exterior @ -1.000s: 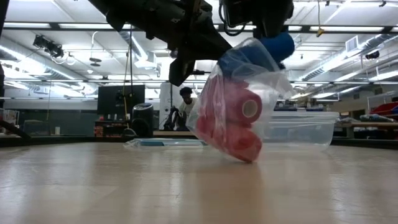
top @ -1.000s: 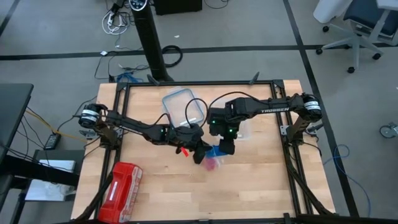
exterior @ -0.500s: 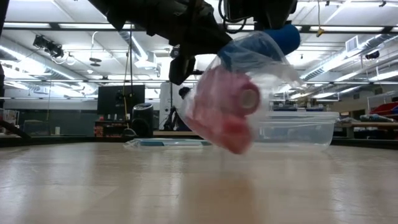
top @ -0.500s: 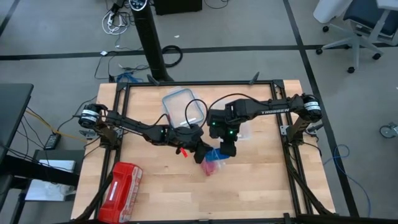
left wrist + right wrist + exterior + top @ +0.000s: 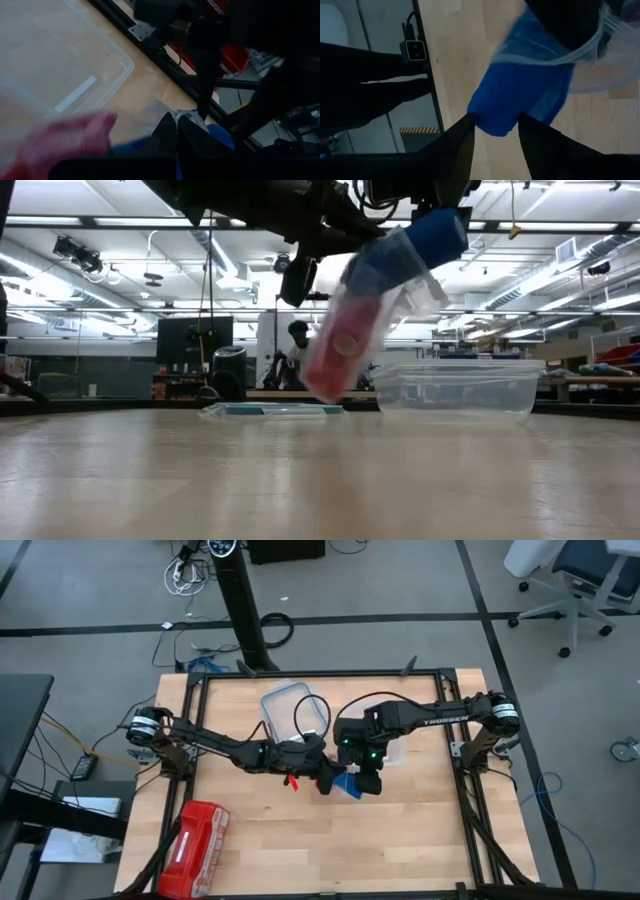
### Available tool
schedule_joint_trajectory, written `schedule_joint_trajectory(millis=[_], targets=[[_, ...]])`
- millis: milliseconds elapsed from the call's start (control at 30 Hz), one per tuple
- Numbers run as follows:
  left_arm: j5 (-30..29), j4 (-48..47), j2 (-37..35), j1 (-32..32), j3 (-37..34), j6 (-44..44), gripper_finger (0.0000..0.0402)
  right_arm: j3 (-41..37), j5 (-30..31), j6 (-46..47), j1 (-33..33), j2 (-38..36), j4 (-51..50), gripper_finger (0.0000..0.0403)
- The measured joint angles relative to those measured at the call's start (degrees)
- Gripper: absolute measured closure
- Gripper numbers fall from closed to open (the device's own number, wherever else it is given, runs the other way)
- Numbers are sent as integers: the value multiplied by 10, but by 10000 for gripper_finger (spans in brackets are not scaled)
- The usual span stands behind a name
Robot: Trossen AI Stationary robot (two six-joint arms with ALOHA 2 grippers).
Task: Roll bandage
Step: Put the blue bandage into the transparent zip bag
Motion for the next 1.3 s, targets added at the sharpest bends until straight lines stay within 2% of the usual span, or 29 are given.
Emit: schedule_joint_trajectory(millis=[367, 633, 833, 1000, 1300], targets=[[25, 0, 0, 0, 0, -13, 398, 0, -20, 11, -17, -14, -41, 251], [36, 0, 0, 0, 0, -13, 398, 0, -6, 8, -43, -56, -64, 252], [38, 2, 0, 0, 0, -14, 398, 0, 29, 31, -73, -109, -113, 252], [38, 4, 0, 0, 0, -15, 398, 0, 49, 16, -75, -142, -169, 252], [38, 4, 0, 0, 0, -15, 398, -3, 104, -1, -54, -144, -120, 252]])
